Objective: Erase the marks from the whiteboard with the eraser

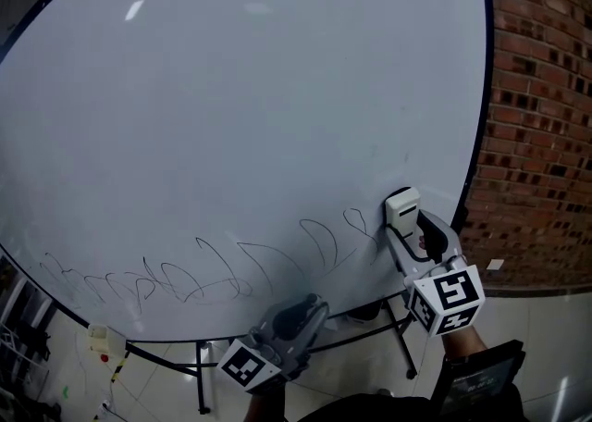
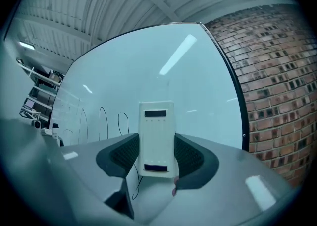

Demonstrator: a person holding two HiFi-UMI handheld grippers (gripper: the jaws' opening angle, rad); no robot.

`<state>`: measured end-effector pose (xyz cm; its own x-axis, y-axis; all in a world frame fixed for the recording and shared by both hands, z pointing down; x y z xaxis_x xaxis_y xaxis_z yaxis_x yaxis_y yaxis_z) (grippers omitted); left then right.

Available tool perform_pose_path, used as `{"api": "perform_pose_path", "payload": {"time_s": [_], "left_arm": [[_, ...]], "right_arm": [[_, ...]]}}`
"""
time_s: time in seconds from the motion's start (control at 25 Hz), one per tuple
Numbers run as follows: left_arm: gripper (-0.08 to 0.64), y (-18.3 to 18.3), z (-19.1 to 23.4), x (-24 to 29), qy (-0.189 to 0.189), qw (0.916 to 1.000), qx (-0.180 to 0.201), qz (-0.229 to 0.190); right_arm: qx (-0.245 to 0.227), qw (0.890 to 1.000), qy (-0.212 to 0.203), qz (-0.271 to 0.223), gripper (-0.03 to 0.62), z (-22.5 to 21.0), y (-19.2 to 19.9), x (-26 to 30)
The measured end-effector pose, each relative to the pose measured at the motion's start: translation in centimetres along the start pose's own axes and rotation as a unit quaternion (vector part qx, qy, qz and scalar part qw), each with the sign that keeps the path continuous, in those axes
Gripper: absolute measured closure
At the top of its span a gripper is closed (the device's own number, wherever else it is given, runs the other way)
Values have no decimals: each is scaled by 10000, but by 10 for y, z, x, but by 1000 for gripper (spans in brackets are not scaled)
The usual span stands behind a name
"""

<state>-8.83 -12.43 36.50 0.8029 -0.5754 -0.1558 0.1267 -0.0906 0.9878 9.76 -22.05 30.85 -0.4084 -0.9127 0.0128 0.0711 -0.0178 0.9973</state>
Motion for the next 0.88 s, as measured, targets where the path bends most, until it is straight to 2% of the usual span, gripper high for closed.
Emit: {"api": "perform_pose_path", "payload": {"time_s": [0.16, 0.36, 0.48, 0.68, 0.88], "left_arm": [[499, -2, 0, 4, 52, 10000, 18, -29], [498, -2, 0, 6, 70, 10000, 47, -26], [497, -2, 2, 3, 36, 10000, 33, -3], [498, 0, 4, -4, -18, 10000, 26, 8], [499, 1, 8, -11, -75, 10000, -37, -42]], "right_arm": [[136, 9999, -50, 6, 365, -15, 2, -3], [442, 9984, 352, 15, 365, -64, 5, -12], [464, 9978, 482, 19, 365, -71, 3, -14], [441, 9967, 679, -38, 365, -61, 1, -12], [121, 9998, 128, -52, 365, -2, -7, 0]]}}
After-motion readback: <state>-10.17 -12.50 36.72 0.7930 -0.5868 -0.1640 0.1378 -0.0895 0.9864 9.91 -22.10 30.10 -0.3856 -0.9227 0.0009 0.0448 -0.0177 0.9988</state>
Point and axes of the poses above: the fingertips, and each gripper's own axes: x forward along the fingers, z to its left, y out of its underside, the point moved 4 cm from there along -x, backward along the fingers, and after that the axes turned 6 degrees about z, right-handed, at the moved point
